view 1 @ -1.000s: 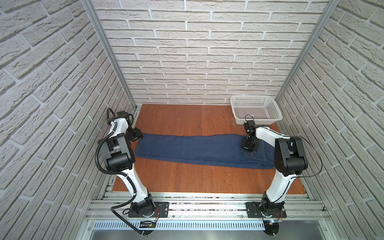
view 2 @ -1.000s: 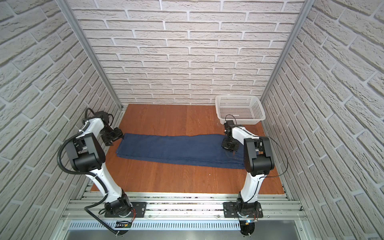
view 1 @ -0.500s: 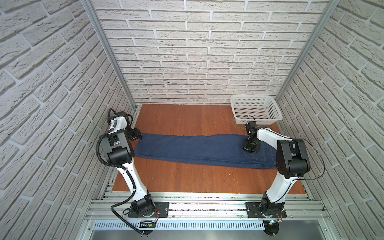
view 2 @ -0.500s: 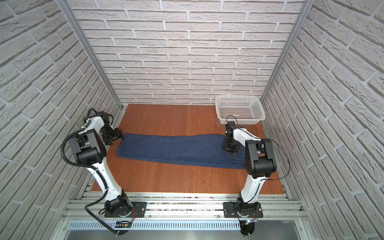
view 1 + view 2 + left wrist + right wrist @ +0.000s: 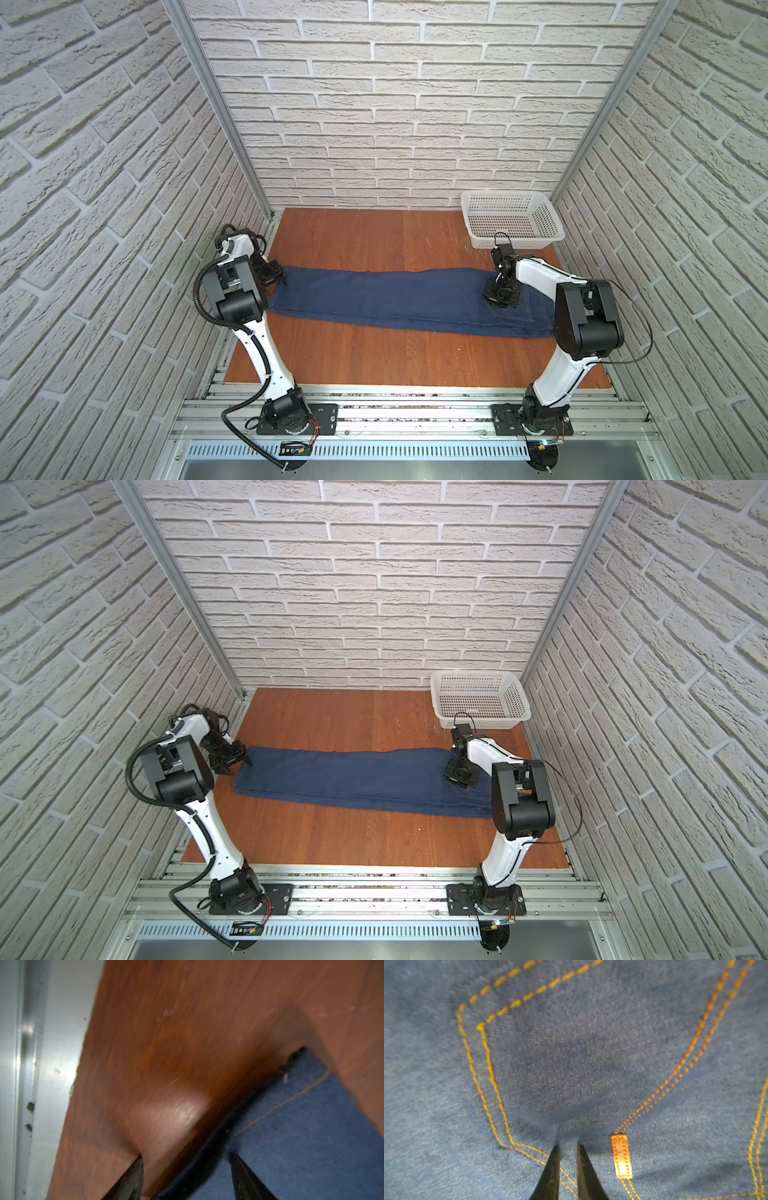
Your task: Fold and stack the trousers
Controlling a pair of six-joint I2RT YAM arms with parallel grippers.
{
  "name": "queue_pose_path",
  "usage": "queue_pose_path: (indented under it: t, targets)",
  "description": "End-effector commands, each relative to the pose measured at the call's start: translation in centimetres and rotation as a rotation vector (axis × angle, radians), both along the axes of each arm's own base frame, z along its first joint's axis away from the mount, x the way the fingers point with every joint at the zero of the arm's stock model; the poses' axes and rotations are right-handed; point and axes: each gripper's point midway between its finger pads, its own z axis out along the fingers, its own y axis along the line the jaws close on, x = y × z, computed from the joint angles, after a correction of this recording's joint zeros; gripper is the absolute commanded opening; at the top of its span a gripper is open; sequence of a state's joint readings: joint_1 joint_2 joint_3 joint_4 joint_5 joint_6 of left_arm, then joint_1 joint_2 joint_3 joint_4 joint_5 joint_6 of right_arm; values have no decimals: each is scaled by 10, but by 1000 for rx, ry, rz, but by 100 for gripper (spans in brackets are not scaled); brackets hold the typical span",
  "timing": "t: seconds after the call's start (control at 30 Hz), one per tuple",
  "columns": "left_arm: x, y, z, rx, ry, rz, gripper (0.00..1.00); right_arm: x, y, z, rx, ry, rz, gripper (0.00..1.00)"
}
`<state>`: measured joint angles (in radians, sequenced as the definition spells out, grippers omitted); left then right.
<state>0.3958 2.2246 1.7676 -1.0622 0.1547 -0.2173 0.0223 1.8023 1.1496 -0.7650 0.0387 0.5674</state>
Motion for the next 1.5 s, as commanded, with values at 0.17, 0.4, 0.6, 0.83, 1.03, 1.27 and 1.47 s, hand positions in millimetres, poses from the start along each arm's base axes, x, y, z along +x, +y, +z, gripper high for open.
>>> queue_pose_path:
  t: [0.17, 0.4, 0.6, 0.83, 1.03, 1.27, 1.47]
  targets:
    - [-25, -43, -21, -120, 94, -61, 59, 2, 2, 8, 18, -36, -3, 19]
    - [-32, -54, -22, -128, 105, -79, 46, 0, 2, 6, 18, -32, -3, 19]
    - [-31, -55, -19, -117, 98, -80, 19, 0, 2, 4, 22, -30, -5, 18]
    - [-21, -49, 5, -53, 13, -76, 0, -2, 5, 7, 34, -30, 0, 19]
    - [-22, -34, 30, 56, -40, -58, 0, -6, 6, 16, 38, -41, 1, 19]
    - [-32, -7, 67, 245, -81, -14, 0, -13, 7, 30, 40, -58, 8, 20]
    - [-45, 24, 97, 427, -75, 30, 0, -21, 6, 35, 31, -53, 17, 21]
